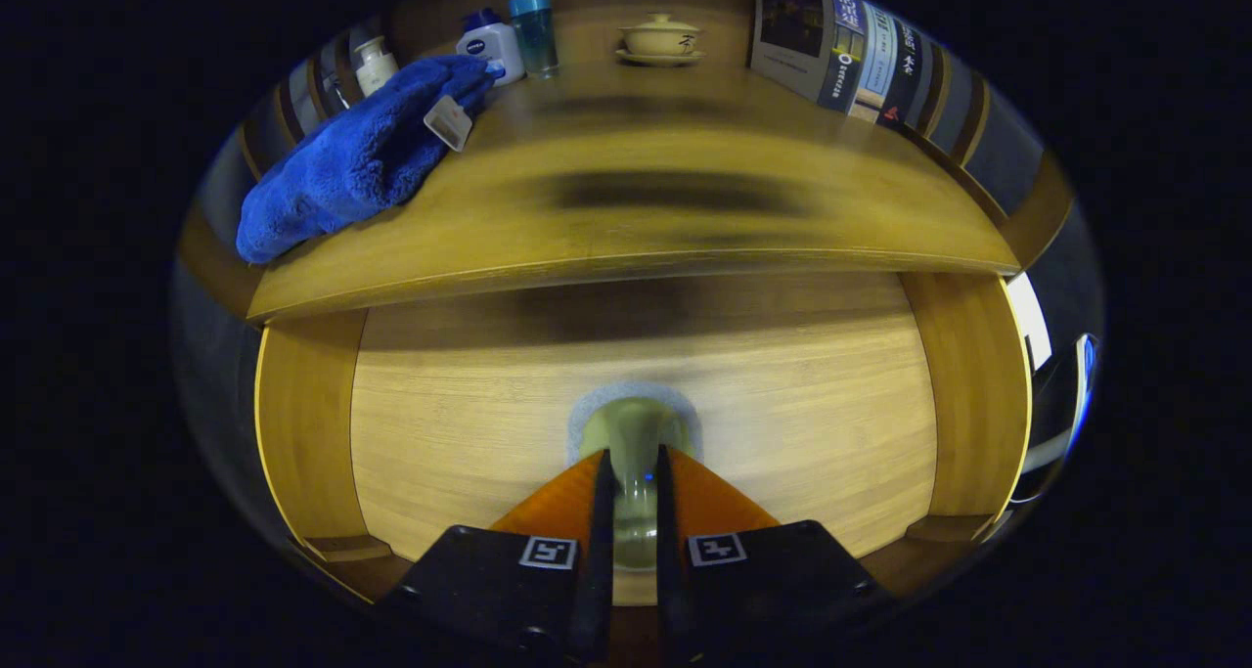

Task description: Pull open the drawer, take out the items inside it, and place them on the countertop above the cabinet.

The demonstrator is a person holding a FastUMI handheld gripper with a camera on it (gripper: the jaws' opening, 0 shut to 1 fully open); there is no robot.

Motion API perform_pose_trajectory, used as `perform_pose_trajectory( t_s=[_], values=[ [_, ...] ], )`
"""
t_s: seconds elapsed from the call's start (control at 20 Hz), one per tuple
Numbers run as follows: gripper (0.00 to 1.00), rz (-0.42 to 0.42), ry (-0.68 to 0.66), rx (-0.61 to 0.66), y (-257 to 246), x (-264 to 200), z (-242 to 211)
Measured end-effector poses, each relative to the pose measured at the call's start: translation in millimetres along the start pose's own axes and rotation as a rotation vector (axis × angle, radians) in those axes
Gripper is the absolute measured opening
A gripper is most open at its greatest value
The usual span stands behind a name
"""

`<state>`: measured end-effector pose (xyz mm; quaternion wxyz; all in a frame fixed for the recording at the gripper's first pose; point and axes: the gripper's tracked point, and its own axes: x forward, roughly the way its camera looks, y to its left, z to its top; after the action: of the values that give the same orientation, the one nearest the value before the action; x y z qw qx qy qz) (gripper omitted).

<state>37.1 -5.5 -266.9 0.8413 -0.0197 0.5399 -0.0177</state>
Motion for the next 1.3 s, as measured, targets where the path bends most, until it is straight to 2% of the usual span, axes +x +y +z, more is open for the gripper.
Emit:
perform_pose_trajectory(
  t_s=[0.4,0.75,1.05,1.3],
  values=[
    [0.28,0.033,-0.088,-0.061,3,-76,18],
    [0.28,0.052,-0.172,-0.103,10,-137,62],
    [0.28,0.053,-0.216,-0.111,16,-154,120],
    [0.28,0.030,-0.227,-0.092,13,-139,168]
  ],
)
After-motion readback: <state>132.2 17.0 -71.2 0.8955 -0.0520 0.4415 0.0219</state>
